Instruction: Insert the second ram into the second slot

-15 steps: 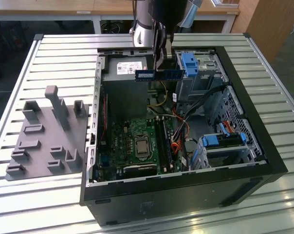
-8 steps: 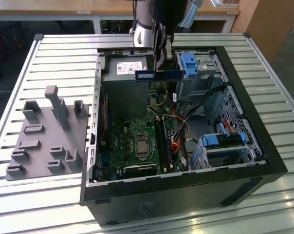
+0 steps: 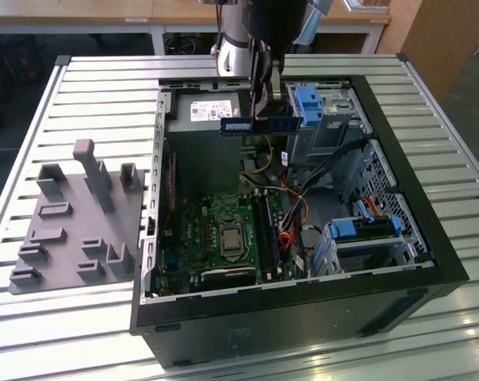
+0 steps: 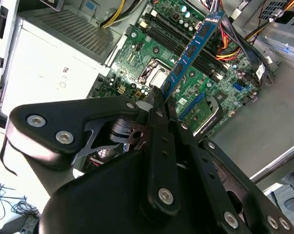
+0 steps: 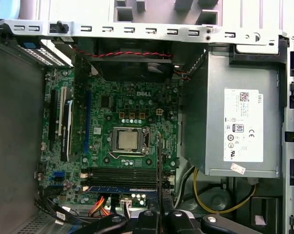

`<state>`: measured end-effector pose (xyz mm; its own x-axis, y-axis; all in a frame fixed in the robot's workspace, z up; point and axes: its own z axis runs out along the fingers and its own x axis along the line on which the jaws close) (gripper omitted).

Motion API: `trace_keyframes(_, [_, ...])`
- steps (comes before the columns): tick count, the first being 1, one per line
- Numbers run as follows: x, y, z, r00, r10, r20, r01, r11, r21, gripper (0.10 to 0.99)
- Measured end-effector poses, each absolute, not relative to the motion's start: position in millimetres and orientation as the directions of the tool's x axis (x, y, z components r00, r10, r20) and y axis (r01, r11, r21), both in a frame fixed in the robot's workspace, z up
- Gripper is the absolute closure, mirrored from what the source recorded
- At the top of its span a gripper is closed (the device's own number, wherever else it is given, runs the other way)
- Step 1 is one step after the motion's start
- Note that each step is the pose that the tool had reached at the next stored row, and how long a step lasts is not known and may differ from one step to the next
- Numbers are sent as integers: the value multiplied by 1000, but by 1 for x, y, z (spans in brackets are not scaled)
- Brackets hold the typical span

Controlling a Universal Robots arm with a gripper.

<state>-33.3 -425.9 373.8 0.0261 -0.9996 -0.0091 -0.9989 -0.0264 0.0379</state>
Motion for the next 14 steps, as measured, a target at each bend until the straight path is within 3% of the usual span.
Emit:
trace_keyframes(7, [-33, -427, 374, 20, -1000, -8, -999, -20, 38, 949])
trace_keyframes(14, [-33, -428, 373, -84, -996, -5, -996, 83, 38, 949])
